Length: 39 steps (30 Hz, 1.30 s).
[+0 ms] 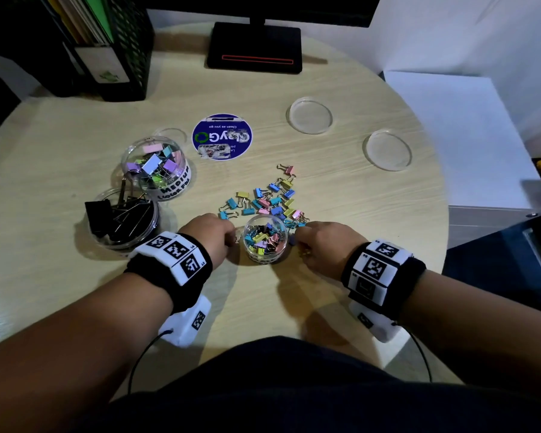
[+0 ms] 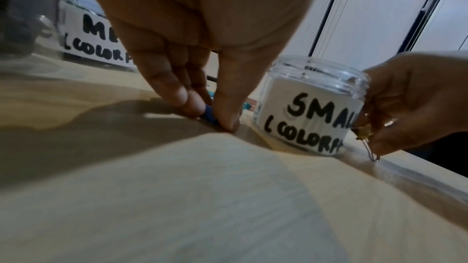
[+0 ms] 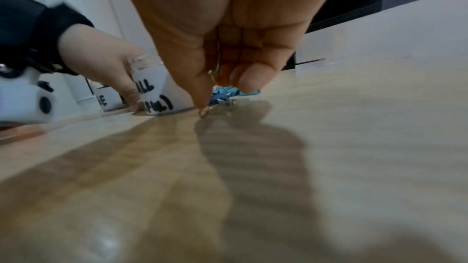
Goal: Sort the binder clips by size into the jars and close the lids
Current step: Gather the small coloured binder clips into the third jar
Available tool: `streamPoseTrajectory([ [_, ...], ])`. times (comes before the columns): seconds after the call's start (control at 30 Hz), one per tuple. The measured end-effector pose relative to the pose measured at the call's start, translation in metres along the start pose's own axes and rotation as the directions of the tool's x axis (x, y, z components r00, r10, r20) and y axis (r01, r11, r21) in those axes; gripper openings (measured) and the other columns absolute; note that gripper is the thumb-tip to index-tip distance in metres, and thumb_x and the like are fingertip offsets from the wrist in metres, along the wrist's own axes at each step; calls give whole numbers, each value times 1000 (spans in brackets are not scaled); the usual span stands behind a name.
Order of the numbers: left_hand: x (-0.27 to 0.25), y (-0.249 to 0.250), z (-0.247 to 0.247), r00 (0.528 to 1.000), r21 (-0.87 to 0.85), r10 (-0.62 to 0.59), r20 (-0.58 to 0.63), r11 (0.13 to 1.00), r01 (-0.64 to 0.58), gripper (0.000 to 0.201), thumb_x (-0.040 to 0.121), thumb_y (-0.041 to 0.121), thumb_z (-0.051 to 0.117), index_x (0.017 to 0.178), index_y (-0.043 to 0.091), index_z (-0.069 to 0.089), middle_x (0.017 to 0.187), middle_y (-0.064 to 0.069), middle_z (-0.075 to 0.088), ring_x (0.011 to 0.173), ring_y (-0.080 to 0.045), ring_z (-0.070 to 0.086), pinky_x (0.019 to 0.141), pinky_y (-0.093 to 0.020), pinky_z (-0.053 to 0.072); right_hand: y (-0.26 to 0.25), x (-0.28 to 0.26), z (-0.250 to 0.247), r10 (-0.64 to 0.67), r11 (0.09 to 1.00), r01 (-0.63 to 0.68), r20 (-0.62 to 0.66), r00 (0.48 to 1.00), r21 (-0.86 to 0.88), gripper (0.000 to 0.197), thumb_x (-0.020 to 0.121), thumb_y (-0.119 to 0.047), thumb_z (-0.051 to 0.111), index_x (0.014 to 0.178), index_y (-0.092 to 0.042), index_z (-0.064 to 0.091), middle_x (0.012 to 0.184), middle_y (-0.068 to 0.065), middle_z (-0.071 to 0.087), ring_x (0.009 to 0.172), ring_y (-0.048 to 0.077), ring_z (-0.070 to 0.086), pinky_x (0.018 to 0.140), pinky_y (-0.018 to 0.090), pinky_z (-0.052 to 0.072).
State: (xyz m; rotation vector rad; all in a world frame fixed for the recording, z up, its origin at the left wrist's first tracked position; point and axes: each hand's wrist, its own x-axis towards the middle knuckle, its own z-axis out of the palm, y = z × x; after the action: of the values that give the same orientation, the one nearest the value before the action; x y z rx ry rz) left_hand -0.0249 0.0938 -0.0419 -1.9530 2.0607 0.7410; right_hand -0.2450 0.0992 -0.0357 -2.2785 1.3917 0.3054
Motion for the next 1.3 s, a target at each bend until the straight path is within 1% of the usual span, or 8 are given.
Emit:
streamPoseTrajectory([
  [0.2,-1,-1,0,996,-104,-62,-61,993,55,21,83,16,62,98,25,49,107,-5,61,97,-25,57,84,-34,48,2,0,-4,-76,992,95,-210,975,82,7,82,-11,55,85,-12,61,85,6,64,73,25,55,64,28,40],
  [0.37,-4,-3,-6,981,-212,-95,-166,976,58,20,82,20,64,98,23,53,103,-3,58,93,-23,55,80,-29,44,-20,-1,-22,-132,929,294,-538,833,226,4,77,-12,67,79,-13,64,72,-7,55,61,11,47,60,23,42],
  [0.57,-13,7,-21,956,-363,-69,-285,931,-41,21,71,17,70,84,25,55,86,2,59,78,-18,55,69,-22,39,-29,9,-13,-202,961,262,-415,887,93,10,82,-21,65,88,-13,68,90,5,66,84,26,60,71,28,44],
  [0.7,-23,17,-25,943,-394,41,-331,902,-177,20,71,20,72,79,29,56,81,11,57,79,-11,53,68,-20,36,-8,10,-13,31,972,70,-420,907,223,13,84,-17,60,95,-15,67,97,4,64,89,23,58,74,30,45],
  [0.8,-24,23,-22,948,-314,147,-282,920,-236,19,73,28,73,78,31,55,87,12,55,86,-12,49,71,-23,34,5,13,-9,138,987,-120,-191,972,103,22,85,-18,55,105,-18,65,103,5,64,94,25,59,77,32,48],
  [1.03,-23,32,-16,962,-195,203,-182,951,-238,45,65,44,79,102,34,57,119,11,51,114,-12,42,88,-21,31,4,12,0,162,986,-161,-26,986,40,45,84,-36,60,127,-29,51,114,6,62,105,26,57,81,33,48],
  [1.17,-23,29,-20,972,-53,187,-140,979,-196,79,63,57,74,132,36,43,138,11,40,125,-15,34,101,-30,30,1,15,-1,113,994,-113,-12,994,-1,38,85,-37,59,121,-27,56,111,5,61,102,25,57,76,30,45],
  [1.3,-23,27,-20,980,-30,160,-115,986,-165,81,65,61,71,136,37,40,143,12,37,129,-15,31,105,-32,28,-1,17,-2,95,993,-97,-35,995,-60,28,89,-34,53,111,-20,60,108,7,60,97,26,58,71,30,44],
])
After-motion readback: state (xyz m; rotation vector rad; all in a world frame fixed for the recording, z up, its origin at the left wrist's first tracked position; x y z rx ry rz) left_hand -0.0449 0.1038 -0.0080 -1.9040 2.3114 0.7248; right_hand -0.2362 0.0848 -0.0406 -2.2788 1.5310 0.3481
